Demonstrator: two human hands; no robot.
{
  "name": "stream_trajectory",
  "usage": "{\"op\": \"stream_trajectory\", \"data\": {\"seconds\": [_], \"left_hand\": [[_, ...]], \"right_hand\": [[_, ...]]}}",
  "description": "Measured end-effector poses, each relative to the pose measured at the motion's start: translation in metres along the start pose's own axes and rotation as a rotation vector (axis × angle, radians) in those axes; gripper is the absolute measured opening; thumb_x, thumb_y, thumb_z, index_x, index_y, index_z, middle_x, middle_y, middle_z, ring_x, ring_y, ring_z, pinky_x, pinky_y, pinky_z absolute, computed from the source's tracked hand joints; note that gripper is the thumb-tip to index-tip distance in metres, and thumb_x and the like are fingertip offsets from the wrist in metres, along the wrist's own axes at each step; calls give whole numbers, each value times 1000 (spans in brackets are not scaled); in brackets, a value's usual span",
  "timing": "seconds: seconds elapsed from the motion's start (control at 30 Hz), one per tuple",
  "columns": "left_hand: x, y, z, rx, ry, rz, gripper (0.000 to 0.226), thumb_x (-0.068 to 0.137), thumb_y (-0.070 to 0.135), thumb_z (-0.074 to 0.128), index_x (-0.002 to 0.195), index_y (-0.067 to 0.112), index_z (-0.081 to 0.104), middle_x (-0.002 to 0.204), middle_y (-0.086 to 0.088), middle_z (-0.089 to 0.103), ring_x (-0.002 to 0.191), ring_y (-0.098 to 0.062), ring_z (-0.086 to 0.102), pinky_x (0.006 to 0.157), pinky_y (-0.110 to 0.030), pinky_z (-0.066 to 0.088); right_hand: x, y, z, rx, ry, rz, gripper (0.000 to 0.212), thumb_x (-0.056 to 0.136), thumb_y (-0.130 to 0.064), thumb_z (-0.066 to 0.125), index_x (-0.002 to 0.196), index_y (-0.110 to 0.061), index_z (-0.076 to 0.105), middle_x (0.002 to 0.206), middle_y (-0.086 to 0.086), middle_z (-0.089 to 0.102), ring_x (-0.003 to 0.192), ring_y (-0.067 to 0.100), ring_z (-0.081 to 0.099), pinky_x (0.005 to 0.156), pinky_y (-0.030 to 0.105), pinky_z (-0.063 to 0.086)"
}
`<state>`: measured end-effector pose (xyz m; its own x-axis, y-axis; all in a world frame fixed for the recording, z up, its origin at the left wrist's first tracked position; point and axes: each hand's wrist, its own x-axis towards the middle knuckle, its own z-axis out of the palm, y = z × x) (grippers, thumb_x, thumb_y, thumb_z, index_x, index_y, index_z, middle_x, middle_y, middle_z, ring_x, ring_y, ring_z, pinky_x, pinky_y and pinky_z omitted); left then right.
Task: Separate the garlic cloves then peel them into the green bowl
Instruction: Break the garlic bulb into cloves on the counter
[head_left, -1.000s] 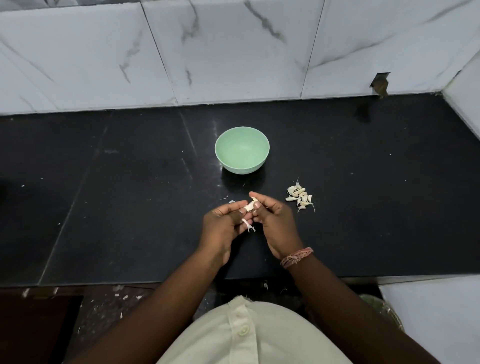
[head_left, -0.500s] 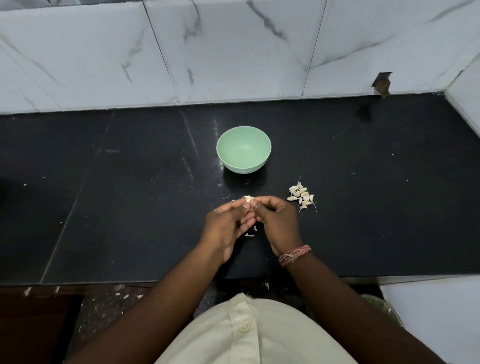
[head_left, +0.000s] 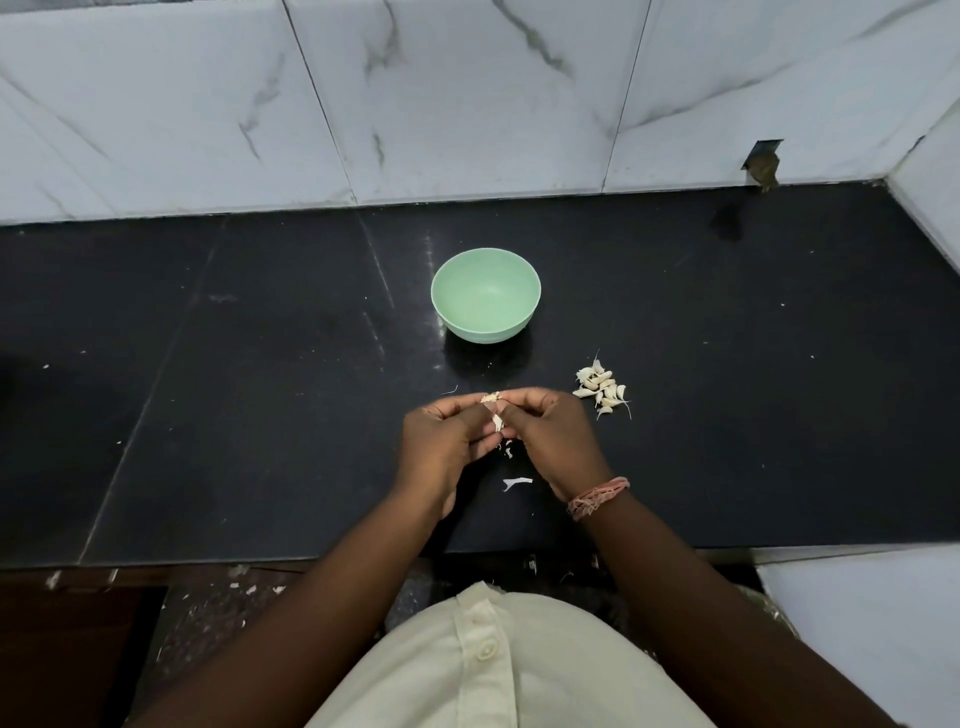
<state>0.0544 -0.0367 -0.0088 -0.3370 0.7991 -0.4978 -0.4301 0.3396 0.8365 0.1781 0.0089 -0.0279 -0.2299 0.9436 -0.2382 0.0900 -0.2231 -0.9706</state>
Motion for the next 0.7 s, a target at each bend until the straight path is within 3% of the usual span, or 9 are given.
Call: {"op": "stream_trajectory", "data": {"seconds": [0.13, 0.27, 0.4, 0.53, 0.7], "left_hand": [[-1, -2, 4, -26, -12, 43, 17, 91, 3, 71, 108, -2, 70, 92, -19, 76, 81, -22, 74, 75, -31, 62], [4, -4, 4, -18, 124, 84, 7, 95, 3, 66, 97, 0, 72, 81, -16, 75, 74, -22, 73, 63, -25, 58], [8, -7, 5, -18, 169, 94, 7, 92, 3, 70, 96, 2, 76, 83, -16, 75, 76, -22, 69, 77, -35, 60], [13, -12, 3, 50, 179, 114, 8, 92, 4, 70, 90, 5, 78, 79, -17, 74, 72, -24, 66, 72, -34, 58], [15, -12, 2, 54, 188, 63, 12, 94, 4, 67, 87, 6, 77, 77, -15, 73, 68, -21, 67, 74, -36, 60]], "right_hand": [[-1, 1, 4, -222, 32, -113, 13, 93, -8, 66, 96, -12, 78, 86, 2, 78, 79, 12, 75, 75, 31, 62], [-6, 6, 16, -355, 93, -186, 7, 87, -18, 75, 93, -20, 77, 96, -4, 71, 83, 5, 70, 80, 34, 60], [-8, 3, 17, -230, 103, -154, 9, 89, -11, 72, 96, -14, 77, 88, -1, 76, 80, 10, 74, 79, 35, 61], [-8, 2, 18, -133, 87, -106, 13, 94, -1, 66, 96, -8, 77, 77, 3, 77, 72, 16, 76, 73, 33, 63], [-7, -4, 15, 35, 26, 12, 13, 95, 4, 64, 96, -1, 76, 81, 19, 76, 70, 20, 73, 71, 31, 62]]}}
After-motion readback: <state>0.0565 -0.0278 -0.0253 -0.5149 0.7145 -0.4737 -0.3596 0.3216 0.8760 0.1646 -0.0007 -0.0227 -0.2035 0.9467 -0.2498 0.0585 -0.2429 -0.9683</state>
